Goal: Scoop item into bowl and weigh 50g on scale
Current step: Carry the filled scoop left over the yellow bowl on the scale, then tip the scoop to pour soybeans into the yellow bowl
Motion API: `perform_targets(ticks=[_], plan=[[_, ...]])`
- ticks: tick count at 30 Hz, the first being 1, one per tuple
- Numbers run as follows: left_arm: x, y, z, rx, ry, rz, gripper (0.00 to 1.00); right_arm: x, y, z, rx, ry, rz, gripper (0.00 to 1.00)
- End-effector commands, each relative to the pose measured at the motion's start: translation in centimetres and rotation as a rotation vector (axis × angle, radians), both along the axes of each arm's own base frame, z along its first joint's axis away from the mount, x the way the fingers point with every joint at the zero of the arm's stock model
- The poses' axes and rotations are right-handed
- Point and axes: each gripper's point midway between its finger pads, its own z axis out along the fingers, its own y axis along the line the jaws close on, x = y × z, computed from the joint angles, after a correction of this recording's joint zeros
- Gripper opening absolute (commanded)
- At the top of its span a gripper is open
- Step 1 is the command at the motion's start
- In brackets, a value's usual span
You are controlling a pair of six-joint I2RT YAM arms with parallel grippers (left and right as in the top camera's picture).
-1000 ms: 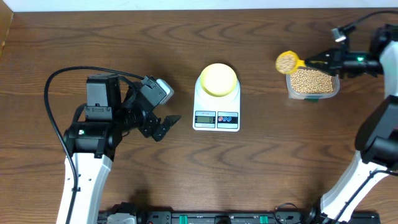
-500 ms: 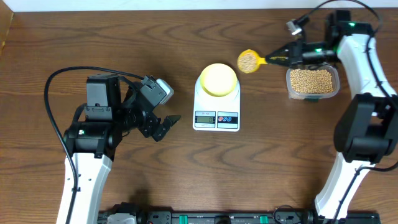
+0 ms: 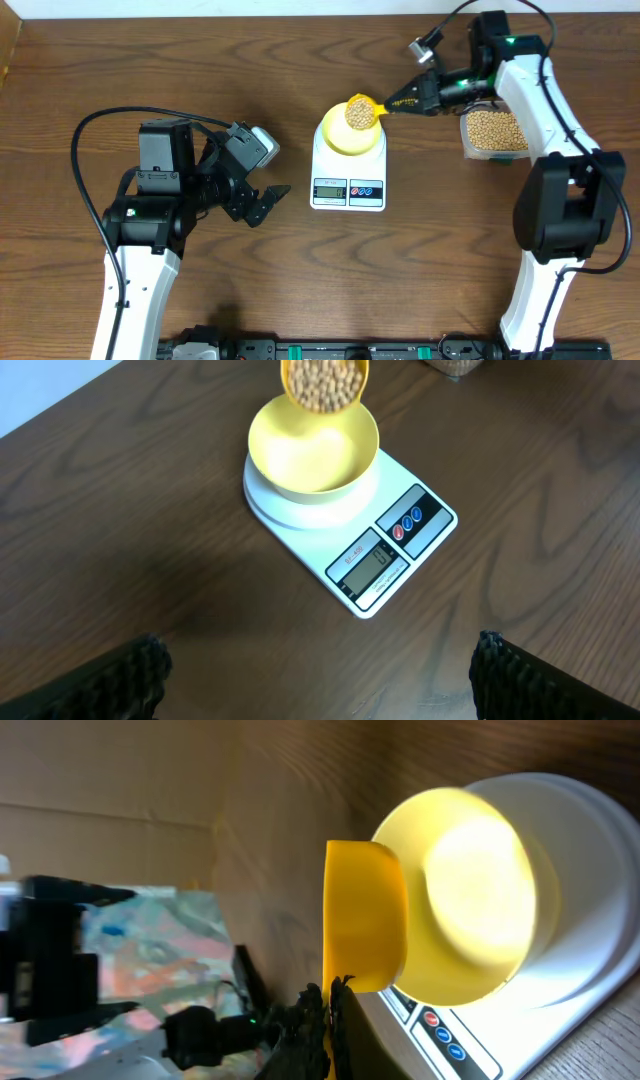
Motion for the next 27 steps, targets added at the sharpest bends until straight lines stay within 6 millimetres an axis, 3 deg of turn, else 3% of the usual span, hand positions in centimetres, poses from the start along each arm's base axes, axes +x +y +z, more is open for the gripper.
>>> perform_targets(ticks=[1,12,22,27], plan=[[0.0,-0.1,-0.1,-0.006,0.003,-0.008,0.98,-0.6,1.3,-1.2,-0.055,0.006,0.029,0.01],[0.0,-0.1,-0.1,-0.007,0.004,-0.009,0.98,-0.1,0.7,-2.6,-0.163,-0.057,0.037,0.01],[0.0,-0.1,-0.1,-0.006,0.003,-0.008,0.98,0.2,2.8,-3.7,-0.305,-0.166,0.088,0.01],[0.0,-0.1,-0.1,-0.006,0.003,-0.008,0.98,0.5,3.7,-3.4,-0.363,-0.22,0.101,0.01]])
